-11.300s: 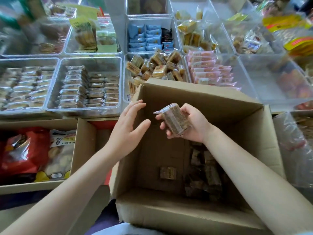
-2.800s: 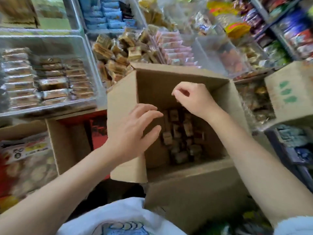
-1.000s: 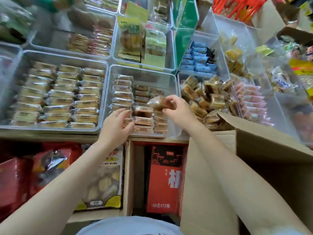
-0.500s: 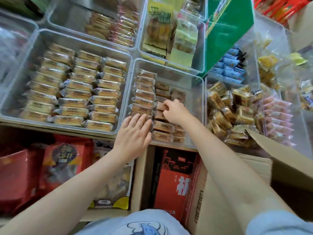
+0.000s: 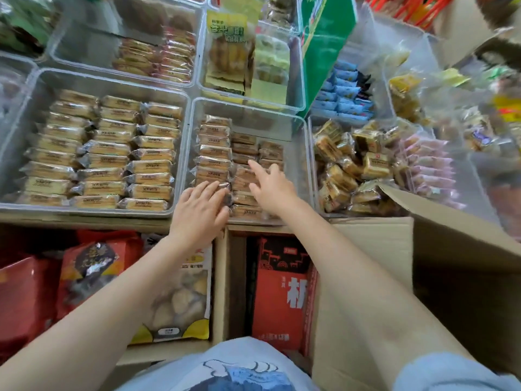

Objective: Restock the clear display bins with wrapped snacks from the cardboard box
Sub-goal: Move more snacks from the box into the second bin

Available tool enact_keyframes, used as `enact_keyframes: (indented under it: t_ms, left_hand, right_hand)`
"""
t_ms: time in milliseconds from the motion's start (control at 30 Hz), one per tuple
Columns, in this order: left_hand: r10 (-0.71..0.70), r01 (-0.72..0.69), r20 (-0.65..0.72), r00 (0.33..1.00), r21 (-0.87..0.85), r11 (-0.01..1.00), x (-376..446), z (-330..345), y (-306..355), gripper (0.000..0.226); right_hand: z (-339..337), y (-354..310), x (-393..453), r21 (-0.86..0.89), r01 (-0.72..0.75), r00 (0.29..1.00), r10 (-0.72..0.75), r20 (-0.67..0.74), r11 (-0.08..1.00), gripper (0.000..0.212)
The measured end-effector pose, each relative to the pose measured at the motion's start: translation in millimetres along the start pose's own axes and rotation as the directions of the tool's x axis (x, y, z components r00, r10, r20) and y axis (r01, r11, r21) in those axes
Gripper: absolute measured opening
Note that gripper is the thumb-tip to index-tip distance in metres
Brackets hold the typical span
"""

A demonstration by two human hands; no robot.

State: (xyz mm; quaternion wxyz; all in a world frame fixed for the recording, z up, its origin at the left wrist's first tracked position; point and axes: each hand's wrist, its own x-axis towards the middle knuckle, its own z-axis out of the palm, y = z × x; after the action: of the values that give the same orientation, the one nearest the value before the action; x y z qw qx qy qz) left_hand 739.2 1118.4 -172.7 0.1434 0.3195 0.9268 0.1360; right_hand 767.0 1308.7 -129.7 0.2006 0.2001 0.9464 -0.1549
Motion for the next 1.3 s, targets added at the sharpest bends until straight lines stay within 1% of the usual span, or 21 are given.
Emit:
enact_keyframes:
  t_ms: [100, 167, 200, 267, 367, 433, 500, 567, 700, 767, 800, 900, 933, 967, 1033, 1067, 1100, 1133, 1200, 1233, 1300]
  left_hand:
    - [-0.127, 0.120, -0.013, 0.992, -0.230, 0.966, -6, -12, 23, 0.047]
    - [-0.150, 0.123, -0.040, 0.988, -0.391, 0.912, -19, -19, 60, 0.039]
    - [-0.128, 0.093, -0.053, 0.990, -0.434, 0.896, -28, -21, 82, 0.035]
    - [-0.020, -0.015, -0.066, 0.998, -0.490, 0.871, -48, -23, 134, 0.028]
    - [0.187, -0.209, -0.097, 0.978, -0.560, 0.802, -77, -23, 215, 0.029]
    - [0.341, -0.365, -0.149, 0.928, -0.542, 0.757, -95, -21, 264, 0.030]
    - [0.458, -0.489, -0.186, 0.869, -0.458, 0.742, -107, -19, 306, 0.030]
    - [0.498, -0.530, -0.181, 0.848, -0.334, 0.780, -113, -14, 339, 0.031]
    - [0.451, -0.457, -0.073, 0.889, -0.136, 0.879, -112, 9, 373, 0.044]
    - [0.444, -0.446, -0.054, 0.894, -0.035, 0.894, -110, 15, 376, 0.048]
    - [0.435, -0.436, -0.055, 0.899, -0.016, 0.900, -109, 16, 375, 0.048]
    - [0.397, -0.398, -0.093, 0.913, 0.008, 0.917, -111, 16, 374, 0.046]
    - [0.390, -0.391, -0.110, 0.914, 0.017, 0.920, -112, 16, 374, 0.043]
    - [0.388, -0.388, -0.126, 0.913, 0.023, 0.921, -113, 16, 374, 0.043]
    - [0.380, -0.381, -0.142, 0.914, 0.023, 0.924, -113, 18, 374, 0.044]
    - [0.374, -0.375, -0.145, 0.916, 0.017, 0.927, -112, 18, 375, 0.044]
    - [0.369, -0.372, -0.147, 0.918, 0.008, 0.928, -112, 18, 375, 0.044]
    - [0.368, -0.372, -0.151, 0.918, 0.001, 0.928, -111, 18, 376, 0.043]
    - [0.369, -0.377, -0.166, 0.915, -0.019, 0.926, -111, 19, 376, 0.041]
    - [0.367, -0.379, -0.176, 0.913, -0.035, 0.925, -111, 19, 376, 0.040]
    - [0.365, -0.388, -0.201, 0.909, -0.089, 0.917, -111, 19, 377, 0.040]
  right_hand:
    - [-34, 17, -64, 0.197, 0.141, 0.990, -0.142, -0.010, 0.970, 0.043]
    - [-53, 43, -121, 0.246, 0.222, 0.975, -0.210, -0.071, 0.944, 0.031]
    - [-61, 59, -151, 0.275, 0.235, 0.970, -0.209, -0.121, 0.932, 0.028]
    - [-73, 97, -208, 0.348, 0.216, 0.963, -0.140, -0.230, 0.912, 0.025]
    - [-81, 164, -276, 0.436, 0.132, 0.934, 0.036, -0.356, 0.890, 0.021]
    - [-80, 212, -304, 0.500, 0.068, 0.891, 0.173, -0.420, 0.863, 0.020]
    - [-74, 259, -318, 0.517, -0.012, 0.853, 0.279, -0.441, 0.856, 0.020]
    - [-62, 306, -316, 0.494, -0.124, 0.857, 0.344, -0.384, 0.860, 0.021]
    - [-22, 387, -279, 0.364, -0.310, 0.903, 0.392, -0.174, 0.878, 0.024]
    - [0, 415, -256, 0.264, -0.389, 0.910, 0.412, -0.037, 0.883, 0.023]
    - [17, 432, -243, 0.201, -0.416, 0.908, 0.417, 0.038, 0.887, 0.029]
    - [81, 486, -204, 0.034, -0.445, 0.875, 0.426, 0.231, 0.895, 0.063]
    - [102, 500, -192, 0.031, -0.452, 0.864, 0.429, 0.263, 0.891, 0.067]
    - [113, 507, -188, 0.058, -0.459, 0.863, 0.429, 0.267, 0.887, 0.062]
    - [111, 497, -196, 0.093, -0.479, 0.869, 0.455, 0.195, 0.873, 0.045]
    - [107, 492, -199, 0.094, -0.482, 0.872, 0.466, 0.151, 0.871, 0.040]
    - [99, 485, -202, 0.073, -0.477, 0.874, 0.464, 0.147, 0.876, 0.040]
    - [93, 483, -201, 0.059, -0.457, 0.881, 0.441, 0.173, 0.888, 0.041]
    - [63, 472, -200, 0.096, -0.384, 0.891, 0.341, 0.300, 0.918, 0.042]
    - [43, 462, -203, 0.180, -0.381, 0.877, 0.293, 0.382, 0.907, 0.038]
    - [0, 439, -218, 0.409, -0.395, 0.849, 0.157, 0.505, 0.823, 0.032]
